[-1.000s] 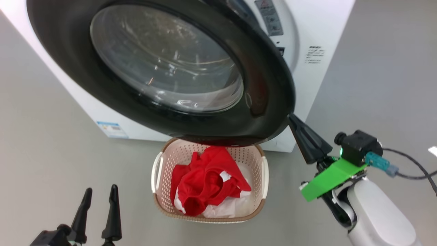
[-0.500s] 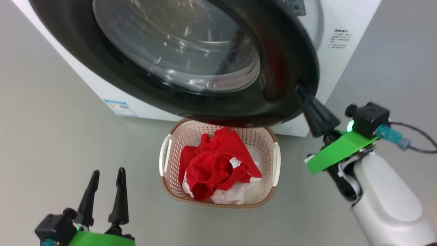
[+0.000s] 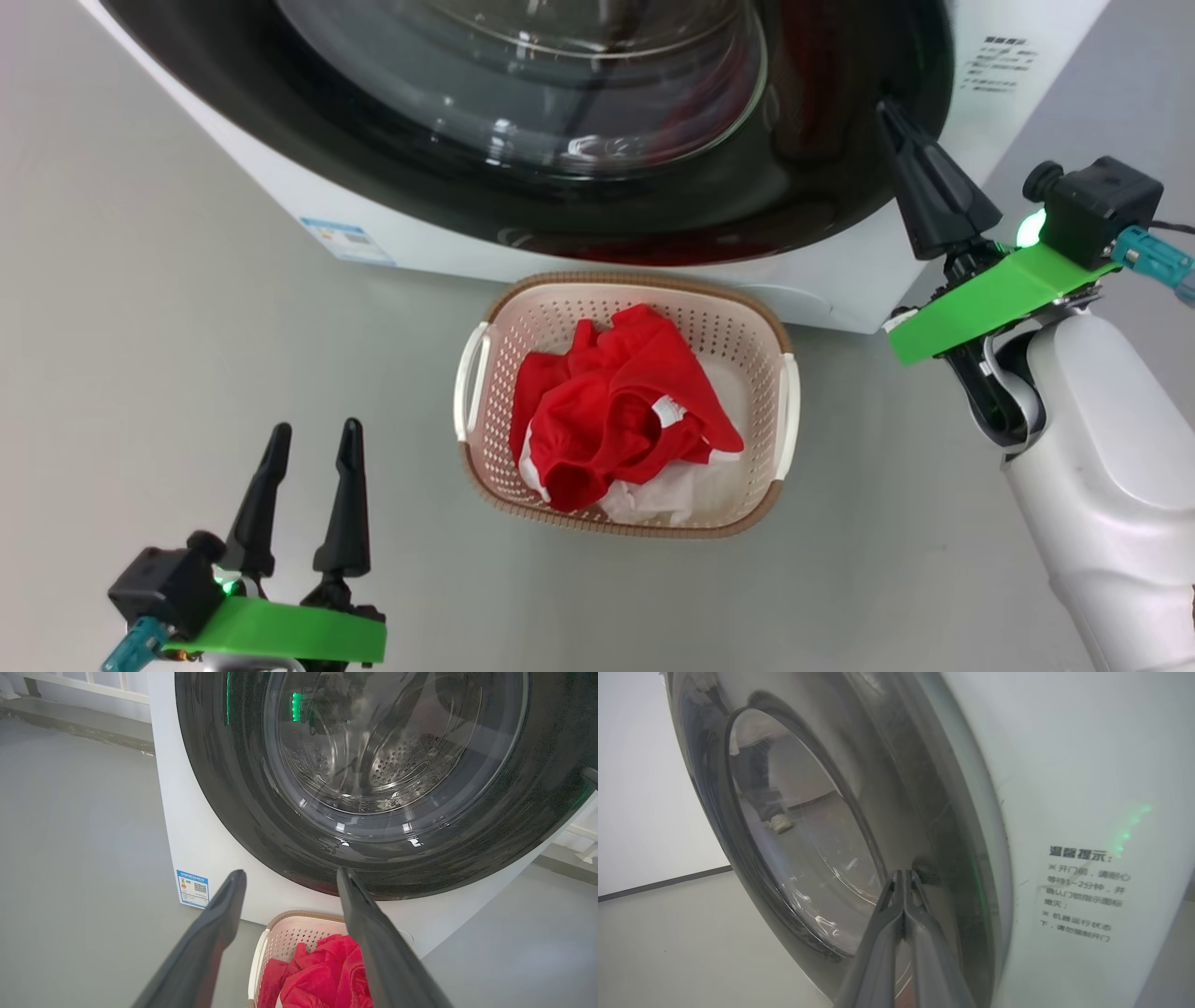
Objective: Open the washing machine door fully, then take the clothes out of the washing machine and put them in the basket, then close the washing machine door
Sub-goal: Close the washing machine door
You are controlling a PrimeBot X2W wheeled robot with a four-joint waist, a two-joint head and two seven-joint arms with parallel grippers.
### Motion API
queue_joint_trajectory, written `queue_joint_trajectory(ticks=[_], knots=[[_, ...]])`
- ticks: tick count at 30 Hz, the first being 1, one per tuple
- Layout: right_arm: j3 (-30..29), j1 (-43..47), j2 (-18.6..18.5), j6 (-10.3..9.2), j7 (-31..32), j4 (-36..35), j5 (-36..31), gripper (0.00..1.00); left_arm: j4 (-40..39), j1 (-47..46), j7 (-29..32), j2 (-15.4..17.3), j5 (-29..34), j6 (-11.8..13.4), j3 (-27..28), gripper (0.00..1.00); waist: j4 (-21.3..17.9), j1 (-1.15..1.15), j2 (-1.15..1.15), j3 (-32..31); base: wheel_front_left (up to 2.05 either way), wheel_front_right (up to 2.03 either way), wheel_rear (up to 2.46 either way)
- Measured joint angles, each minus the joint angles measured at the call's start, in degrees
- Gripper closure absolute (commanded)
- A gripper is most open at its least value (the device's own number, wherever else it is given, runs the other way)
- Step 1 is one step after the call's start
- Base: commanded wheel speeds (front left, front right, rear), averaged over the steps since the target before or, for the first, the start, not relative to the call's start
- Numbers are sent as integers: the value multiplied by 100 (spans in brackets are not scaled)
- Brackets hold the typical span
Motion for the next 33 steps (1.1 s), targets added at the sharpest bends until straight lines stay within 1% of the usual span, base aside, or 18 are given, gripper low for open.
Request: queue_joint_trajectory(ticks=[2, 9, 13, 17, 18, 19, 20, 21, 22, 33], knots=[[-21, -53, 4, 48, -10, 9, 0, 100, 0, -19, 0, -1, -11, 0, -22, 0, 34, 0, 0, 62, 0, 0, 0], [-51, -180, 52, 74, -40, 24, -12, 100, 19, -150, 0, -5, -49, 0, -44, 0, 112, 0, 0, 203, 0, 0, 0], [-20, -138, 31, 59, -40, 21, -18, 100, 108, -168, 0, -8, -48, 0, -40, 0, 76, 0, 0, 117, 0, 0, 0], [-21, 92, -7, 34, -41, -9, -9, 100, 188, -166, 0, 5, -47, 0, -38, 0, 14, 0, 0, -9, 0, 0, 0], [-20, 191, -4, 20, -41, -26, -9, 94, 202, -165, 0, 11, -47, 0, -31, 0, -7, 0, 0, -43, 0, 0, 0], [-19, 305, 3, 20, -41, -48, -9, 72, 220, -163, 0, 25, -46, 0, -26, 0, -31, 0, 0, -79, 0, 0, 0], [-20, 420, 9, 20, -41, -69, -9, 55, 236, -163, 0, 45, -45, 0, -26, 0, -56, 0, 0, -115, 0, 0, 0], [-24, 539, 15, 20, -41, -86, -9, 26, 254, -160, 0, 76, -42, 0, -29, 0, -82, 0, 0, -152, 0, 0, 0], [-33, 661, 23, 20, -41, -110, -9, 0, 272, -153, 0, 109, -37, 0, -15, 0, -112, 0, 0, -190, 0, 0, 0], [-73, 1745, 122, 20, -41, -297, -10, 0, 353, 173, 0, 366, -29, 0, 110, 0, -608, 0, 0, -593, 0, 0, 0]])
